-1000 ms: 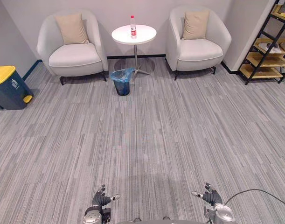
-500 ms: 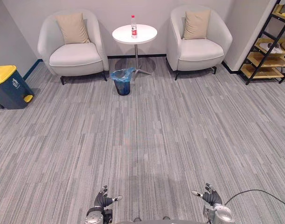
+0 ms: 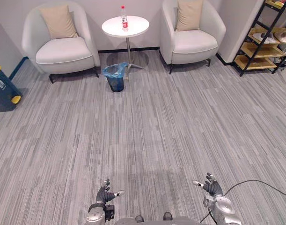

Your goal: Gather rubbish on tea table into small bin, then transfer packed bag to large trash can.

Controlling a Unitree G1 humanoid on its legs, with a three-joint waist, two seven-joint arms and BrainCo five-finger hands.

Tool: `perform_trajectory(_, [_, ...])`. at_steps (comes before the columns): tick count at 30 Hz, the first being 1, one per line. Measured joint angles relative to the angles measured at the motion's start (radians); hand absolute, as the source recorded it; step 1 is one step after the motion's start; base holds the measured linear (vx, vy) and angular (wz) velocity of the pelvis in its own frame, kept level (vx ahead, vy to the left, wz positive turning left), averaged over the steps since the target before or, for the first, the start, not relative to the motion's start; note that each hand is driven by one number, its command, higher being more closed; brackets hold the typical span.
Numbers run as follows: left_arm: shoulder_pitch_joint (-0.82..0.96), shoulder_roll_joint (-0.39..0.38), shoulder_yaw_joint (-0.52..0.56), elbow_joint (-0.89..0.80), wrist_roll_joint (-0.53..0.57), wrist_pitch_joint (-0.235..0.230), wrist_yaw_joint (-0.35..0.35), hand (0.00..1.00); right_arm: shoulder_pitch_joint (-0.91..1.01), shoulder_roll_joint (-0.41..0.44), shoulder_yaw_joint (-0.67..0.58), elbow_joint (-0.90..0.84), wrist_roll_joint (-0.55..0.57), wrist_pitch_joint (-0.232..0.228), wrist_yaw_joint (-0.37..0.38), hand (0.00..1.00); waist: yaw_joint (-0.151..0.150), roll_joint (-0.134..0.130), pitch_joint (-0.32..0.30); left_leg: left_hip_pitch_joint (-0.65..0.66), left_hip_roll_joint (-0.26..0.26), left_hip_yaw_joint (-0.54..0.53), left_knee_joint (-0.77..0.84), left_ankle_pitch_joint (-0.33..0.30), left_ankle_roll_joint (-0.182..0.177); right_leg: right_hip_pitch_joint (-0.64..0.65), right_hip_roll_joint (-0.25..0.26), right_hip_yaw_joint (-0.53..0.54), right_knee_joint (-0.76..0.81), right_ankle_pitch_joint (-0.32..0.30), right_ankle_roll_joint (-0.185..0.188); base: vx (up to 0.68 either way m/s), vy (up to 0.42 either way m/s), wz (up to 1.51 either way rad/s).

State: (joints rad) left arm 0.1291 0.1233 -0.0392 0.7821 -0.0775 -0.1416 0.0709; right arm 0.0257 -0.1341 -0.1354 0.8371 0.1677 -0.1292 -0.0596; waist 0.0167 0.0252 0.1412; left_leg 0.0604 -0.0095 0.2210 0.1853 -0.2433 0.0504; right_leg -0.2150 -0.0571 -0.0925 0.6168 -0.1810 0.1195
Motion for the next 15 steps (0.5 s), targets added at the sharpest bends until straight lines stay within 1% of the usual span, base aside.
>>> perform_trajectory(1, [0.000, 0.006, 0.000, -0.002, -0.001, 0.002, 0.001, 0.00, 0.001, 0.000, 0.008, 0.001, 0.000, 0.001, -0.003, 0.00, -0.002, -0.006, 0.012, 0.021, -0.006, -0.001, 0.003, -0.003, 0.006, -0.028, -0.028, -0.041, 0.087, -0.018, -0.010, 0.20, 0.043, 0.03])
perform_trajectory(3, [-0.006, 0.015, -0.001, -0.008, -0.002, 0.003, 0.002, 0.00, -0.001, -0.001, 0.013, 0.000, 0.000, 0.001, -0.003, 0.00, -0.004, -0.008, 0.021, 0.043, -0.007, -0.015, -0.001, -0.012, 0.005, -0.056, -0.054, -0.088, 0.113, -0.058, -0.007, 0.25, -0.019, 0.18])
perform_trajectory(4, [-0.023, 0.019, -0.002, -0.015, -0.002, 0.003, 0.003, 0.00, -0.006, -0.003, 0.014, 0.000, 0.000, 0.001, -0.003, 0.00, -0.008, -0.009, 0.028, 0.059, 0.003, -0.033, -0.014, -0.012, 0.003, -0.074, -0.052, -0.108, 0.081, -0.073, -0.025, 0.28, -0.067, 0.36])
perform_trajectory(5, [-0.036, 0.018, -0.002, -0.018, -0.003, 0.003, 0.003, 0.00, -0.012, -0.006, 0.014, 0.000, 0.000, 0.001, -0.003, 0.00, -0.010, -0.001, 0.037, 0.064, 0.012, -0.044, -0.015, -0.015, -0.001, -0.081, -0.049, -0.121, 0.057, -0.076, -0.031, 0.31, -0.112, 0.46])
perform_trajectory(6, [-0.058, 0.017, -0.002, -0.019, -0.003, 0.003, 0.005, 0.00, -0.031, -0.018, 0.015, 0.000, 0.000, 0.001, -0.003, 0.00, -0.020, 0.009, 0.045, 0.075, 0.034, -0.058, -0.028, -0.015, -0.011, -0.104, -0.040, -0.145, -0.016, -0.069, -0.041, 0.32, -0.146, 0.43])
perform_trajectory(7, [-0.074, 0.017, -0.003, -0.019, -0.003, 0.002, 0.006, 0.00, -0.053, -0.033, 0.018, 0.000, 0.000, 0.000, -0.003, 0.00, -0.029, 0.025, 0.056, 0.096, 0.055, -0.073, -0.049, -0.015, -0.036, -0.113, -0.022, -0.148, -0.131, -0.035, -0.050, 0.34, -0.156, 0.42])
perform_trajectory(8, [-0.077, 0.020, -0.006, -0.019, -0.003, 0.001, 0.007, 0.00, -0.060, -0.036, 0.018, -0.001, 0.001, -0.001, -0.004, 0.00, -0.033, 0.024, 0.055, 0.104, 0.058, -0.080, -0.056, -0.017, -0.049, -0.110, -0.014, -0.141, -0.197, 0.004, -0.053, 0.39, -0.197, 0.41])
perform_trajectory(9, [-0.083, 0.030, -0.009, -0.019, -0.003, -0.001, 0.009, 0.00, -0.057, -0.039, 0.018, -0.008, 0.001, -0.003, -0.005, 0.00, -0.034, 0.001, 0.057, 0.136, 0.052, -0.090, -0.069, -0.031, -0.080, -0.105, -0.021, -0.119, -0.278, 0.130, -0.092, 0.34, -0.188, 0.33])
perform_trajectory(10, [-0.086, 0.029, -0.009, -0.016, -0.002, 0.000, 0.010, 0.00, -0.054, -0.040, 0.018, -0.007, 0.001, -0.003, -0.004, 0.00, -0.033, -0.002, 0.060, 0.155, 0.056, -0.098, -0.071, -0.044, -0.097, -0.105, -0.027, -0.119, -0.253, 0.177, -0.145, 0.44, -0.264, 0.23])
perform_trajectory(11, [-0.084, 0.017, -0.007, -0.012, -0.002, 0.000, 0.018, 0.00, -0.055, -0.043, 0.018, -0.006, 0.001, -0.001, -0.004, 0.00, -0.032, 0.019, 0.052, 0.159, 0.093, -0.102, -0.052, -0.047, -0.110, -0.104, -0.001, -0.136, -0.219, 0.130, -0.154, 0.42, -0.304, 0.08])
perform_trajectory(12, [-0.080, 0.012, -0.007, -0.012, -0.002, 0.000, 0.018, 0.00, -0.056, -0.040, 0.017, -0.007, 0.002, -0.002, -0.004, 0.00, -0.033, 0.026, 0.049, 0.127, 0.121, -0.111, 0.019, -0.051, -0.125, -0.095, 0.020, -0.148, -0.224, 0.104, -0.169, 0.41, -0.315, -0.02])
perform_trajectory(13, [-0.080, 0.007, -0.006, -0.010, -0.002, 0.000, 0.019, 0.00, -0.060, -0.039, 0.017, -0.007, 0.002, -0.002, -0.003, 0.00, -0.033, 0.028, 0.048, 0.102, 0.135, -0.115, 0.075, -0.052, -0.130, -0.087, 0.032, -0.151, -0.235, 0.096, -0.179, 0.39, -0.336, 0.01])
perform_trajectory(14, [-0.081, -0.006, -0.007, -0.003, -0.002, 0.001, 0.018, 0.00, -0.060, -0.039, 0.017, -0.007, 0.012, -0.003, -0.004, 0.00, -0.034, 0.037, 0.050, 0.030, 0.165, -0.133, 0.238, -0.041, -0.146, -0.047, 0.064, -0.155, -0.281, 0.087, -0.190, 0.40, -0.310, 0.03])
perform_trajectory(15, [-0.078, -0.014, -0.007, -0.003, -0.002, 0.001, 0.017, 0.00, -0.047, -0.037, 0.024, -0.007, 0.025, -0.003, -0.004, 0.00, -0.033, 0.041, 0.051, -0.050, 0.209, -0.148, 0.438, 0.001, -0.172, 0.027, 0.099, -0.161, -0.353, 0.091, -0.206, 0.49, -0.335, 0.03])
